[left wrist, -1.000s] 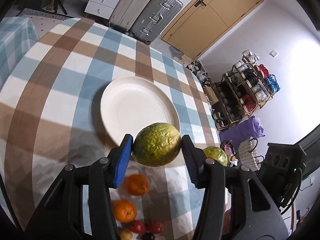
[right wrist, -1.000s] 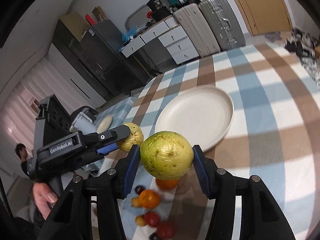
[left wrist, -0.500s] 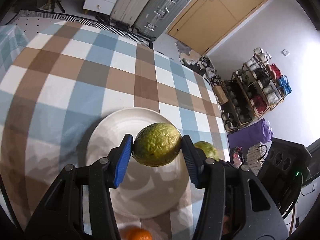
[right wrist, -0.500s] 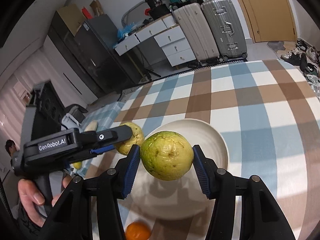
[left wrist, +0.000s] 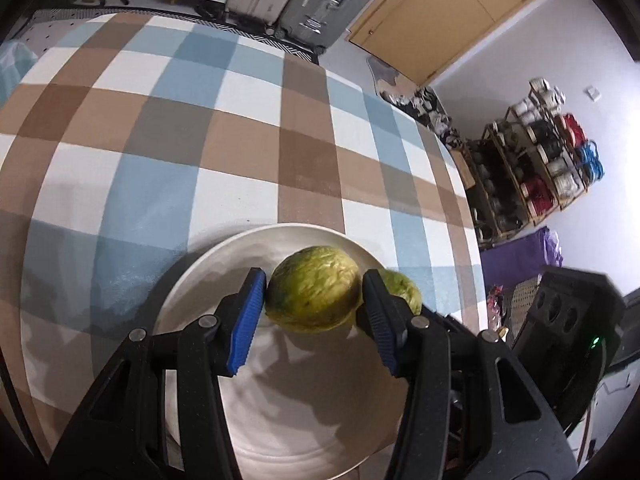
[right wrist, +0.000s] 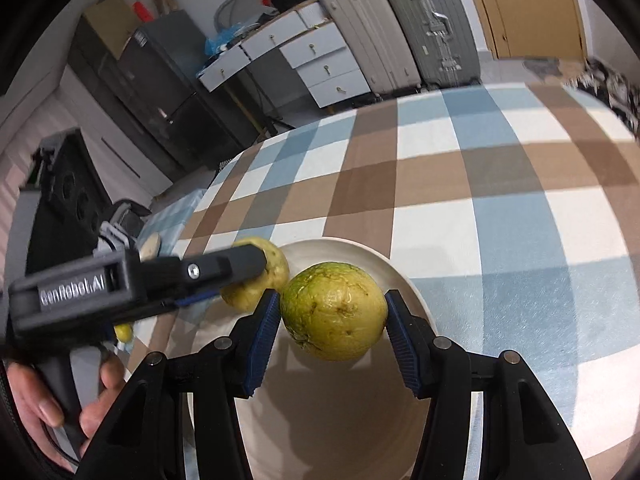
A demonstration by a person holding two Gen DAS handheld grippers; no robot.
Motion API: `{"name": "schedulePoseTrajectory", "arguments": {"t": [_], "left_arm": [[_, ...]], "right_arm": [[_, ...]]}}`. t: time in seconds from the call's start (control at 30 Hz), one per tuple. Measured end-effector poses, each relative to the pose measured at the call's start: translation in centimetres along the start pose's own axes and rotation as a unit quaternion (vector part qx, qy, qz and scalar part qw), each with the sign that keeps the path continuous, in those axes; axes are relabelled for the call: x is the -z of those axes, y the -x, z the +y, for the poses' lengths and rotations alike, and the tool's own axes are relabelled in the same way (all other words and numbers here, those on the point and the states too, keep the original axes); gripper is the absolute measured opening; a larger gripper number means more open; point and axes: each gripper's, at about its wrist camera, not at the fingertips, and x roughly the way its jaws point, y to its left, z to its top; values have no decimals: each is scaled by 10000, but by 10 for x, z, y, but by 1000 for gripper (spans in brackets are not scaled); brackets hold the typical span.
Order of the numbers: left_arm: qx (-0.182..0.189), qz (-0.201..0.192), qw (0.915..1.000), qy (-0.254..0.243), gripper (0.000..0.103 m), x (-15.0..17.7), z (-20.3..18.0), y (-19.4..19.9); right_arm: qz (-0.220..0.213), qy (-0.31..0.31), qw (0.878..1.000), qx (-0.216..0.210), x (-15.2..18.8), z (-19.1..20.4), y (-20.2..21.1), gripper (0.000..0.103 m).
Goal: Organize fruits
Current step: 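Carry both guavas over the white plate and open both grippers, then withdraw both tools from the plate toward the remaining fruits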
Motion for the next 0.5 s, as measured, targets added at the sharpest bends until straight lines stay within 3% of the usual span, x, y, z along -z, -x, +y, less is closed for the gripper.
{"name": "schedulePoseTrajectory", "arguments": {"t": [0.13,0.2,0.27,0.4,0.5], "left_arm": [[-34,-18,10000,-88,55,-1,-6,1],[22,-88,9999,-70,70,0,-7,6],[40,-134,9999,-39,74,2,-7,13],[-15,-249,9997,-69,77,9,-7,30],[-149,-361,9992,-60,82,19,-6,48]], "right_arm": [[-156,41,9997,174,0,1,5,58],[-155,30,9998,138,-1,0,8,63],[-162,-61,9998,24,-1,-2,13,75],[-372,-124,9992,-35,2,-1,32,77],[-535,-57,9985,32,6,4,52,92]]}}
